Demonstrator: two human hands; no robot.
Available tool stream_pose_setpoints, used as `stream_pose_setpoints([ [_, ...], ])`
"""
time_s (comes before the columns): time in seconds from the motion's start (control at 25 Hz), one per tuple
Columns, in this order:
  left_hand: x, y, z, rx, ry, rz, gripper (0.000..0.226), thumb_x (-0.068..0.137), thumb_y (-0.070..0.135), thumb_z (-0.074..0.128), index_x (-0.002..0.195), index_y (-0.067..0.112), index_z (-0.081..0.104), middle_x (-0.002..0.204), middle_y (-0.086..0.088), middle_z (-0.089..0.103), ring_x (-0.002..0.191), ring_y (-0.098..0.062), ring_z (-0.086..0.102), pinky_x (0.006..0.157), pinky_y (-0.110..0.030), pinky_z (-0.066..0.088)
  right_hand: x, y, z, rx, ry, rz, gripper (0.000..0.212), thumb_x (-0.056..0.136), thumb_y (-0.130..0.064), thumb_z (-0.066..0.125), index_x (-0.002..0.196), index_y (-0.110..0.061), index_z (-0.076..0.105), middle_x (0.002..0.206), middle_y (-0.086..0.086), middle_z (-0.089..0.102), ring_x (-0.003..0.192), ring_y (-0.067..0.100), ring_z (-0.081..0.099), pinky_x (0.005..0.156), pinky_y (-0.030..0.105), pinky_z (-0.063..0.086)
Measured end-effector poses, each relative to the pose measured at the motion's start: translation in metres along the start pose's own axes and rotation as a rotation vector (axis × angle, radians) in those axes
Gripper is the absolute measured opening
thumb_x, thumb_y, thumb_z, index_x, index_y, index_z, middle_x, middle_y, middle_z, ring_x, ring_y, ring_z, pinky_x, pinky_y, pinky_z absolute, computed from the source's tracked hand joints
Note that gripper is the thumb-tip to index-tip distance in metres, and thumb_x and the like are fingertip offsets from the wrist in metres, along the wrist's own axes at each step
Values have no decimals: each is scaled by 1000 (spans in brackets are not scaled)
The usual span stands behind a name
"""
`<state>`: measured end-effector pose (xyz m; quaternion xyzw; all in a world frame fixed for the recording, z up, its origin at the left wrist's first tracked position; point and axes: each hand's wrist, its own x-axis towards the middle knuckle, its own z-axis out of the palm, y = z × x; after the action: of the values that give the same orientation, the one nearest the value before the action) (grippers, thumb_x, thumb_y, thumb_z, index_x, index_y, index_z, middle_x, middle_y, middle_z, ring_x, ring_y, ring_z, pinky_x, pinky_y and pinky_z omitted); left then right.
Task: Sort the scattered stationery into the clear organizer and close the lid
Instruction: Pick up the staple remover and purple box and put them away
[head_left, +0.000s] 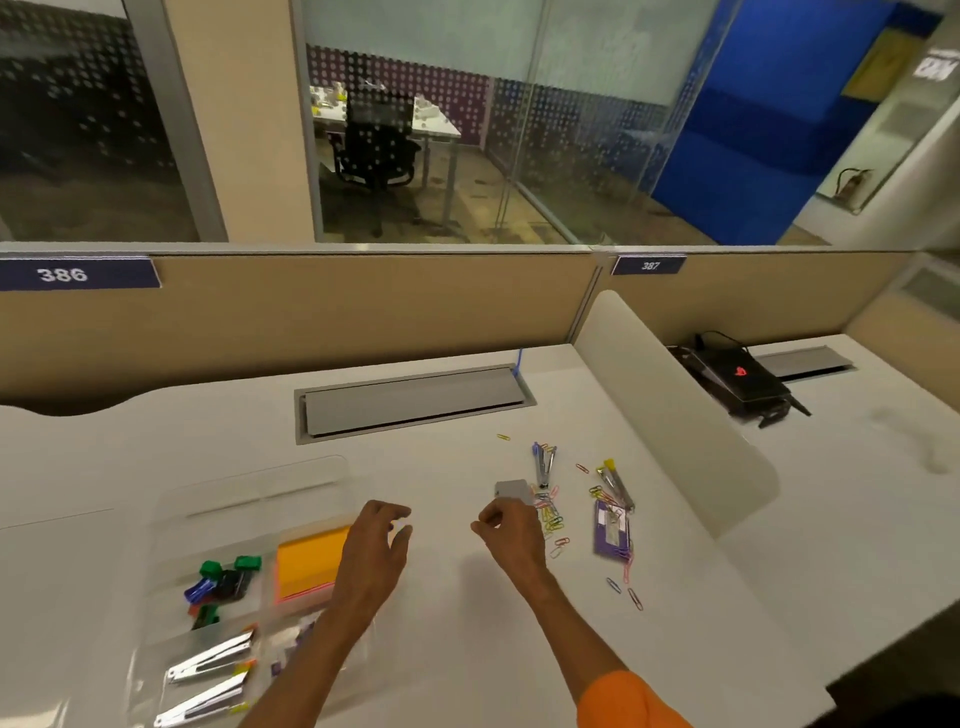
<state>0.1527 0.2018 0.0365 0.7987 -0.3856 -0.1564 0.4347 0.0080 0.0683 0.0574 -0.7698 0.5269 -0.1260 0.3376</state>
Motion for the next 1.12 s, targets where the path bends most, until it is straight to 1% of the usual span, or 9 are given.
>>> stream_pose_setpoints([
  [0.08, 7, 12, 23, 9, -69, 26, 22, 87, 9, 69, 109, 14, 68, 110, -2, 63, 90, -15, 62, 76, -25, 50, 5, 25, -18, 0, 31, 53, 12, 80, -20, 75, 87, -10, 73, 90, 3, 74, 82, 14, 68, 71, 26, 55],
  [0.2, 17, 24, 53, 47, -183, 48, 30, 86, 12, 71, 115, 14, 65, 116, -2, 63, 98, -18, 61, 83, -27, 50, 12, 61, -42, -10, 79, 124, 10, 82, -18, 73, 88, -10, 72, 92, 4, 75, 85, 16, 69, 67, 22, 54],
  [0.4, 43, 39, 101, 200, -403, 41, 54, 85, 25, 73, 133, 17, 51, 139, -1, 53, 125, -20, 52, 103, -30, 42, 24, 117, -77, -2, 169, 267, 20, 81, -24, 77, 94, -11, 71, 96, 5, 74, 86, 17, 68, 67, 22, 52],
  [0.56, 66, 47, 135, 267, -522, 4, 70, 80, 36, 76, 140, 20, 42, 147, -2, 45, 130, -20, 47, 104, -34, 43, 36, 151, -93, 7, 218, 367, 30, 81, -30, 76, 102, -11, 67, 106, 6, 72, 89, 18, 67, 53, 15, 42],
  [0.6, 71, 49, 143, 270, -541, -2, 72, 79, 38, 77, 139, 20, 42, 146, -3, 45, 129, -20, 48, 102, -35, 44, 39, 158, -96, 4, 219, 382, 34, 81, -32, 76, 105, -11, 64, 108, 7, 70, 91, 18, 66, 55, 17, 45],
  [0.72, 89, 52, 162, 369, -536, -14, 81, 71, 47, 80, 136, 19, 42, 142, -5, 45, 123, -21, 48, 97, -34, 46, 48, 175, -102, -20, 214, 426, 54, 77, -40, 78, 116, -10, 58, 115, 8, 62, 104, 20, 61, 75, 28, 55],
  [0.8, 102, 53, 169, 515, -513, -19, 92, 62, 57, 81, 136, 19, 43, 139, -4, 43, 123, -22, 45, 97, -36, 44, 51, 182, -102, -54, 197, 458, 67, 75, -47, 78, 124, -11, 52, 122, 8, 58, 111, 19, 56, 83, 30, 54],
  [0.88, 114, 54, 175, 613, -531, -20, 96, 55, 62, 82, 133, 22, 43, 134, -3, 42, 121, -22, 42, 97, -37, 41, 56, 185, -101, -104, 176, 481, 72, 74, -54, 75, 126, -12, 48, 126, 8, 55, 115, 19, 53, 88, 29, 51],
  [1.12, 132, 50, 188, 701, -628, -35, 87, 50, 63, 83, 118, 26, 43, 119, 1, 47, 111, -18, 44, 92, -36, 40, 70, 185, -96, -238, 117, 531, 82, 73, -67, 67, 128, -12, 42, 129, 8, 53, 117, 20, 52, 96, 31, 46],
])
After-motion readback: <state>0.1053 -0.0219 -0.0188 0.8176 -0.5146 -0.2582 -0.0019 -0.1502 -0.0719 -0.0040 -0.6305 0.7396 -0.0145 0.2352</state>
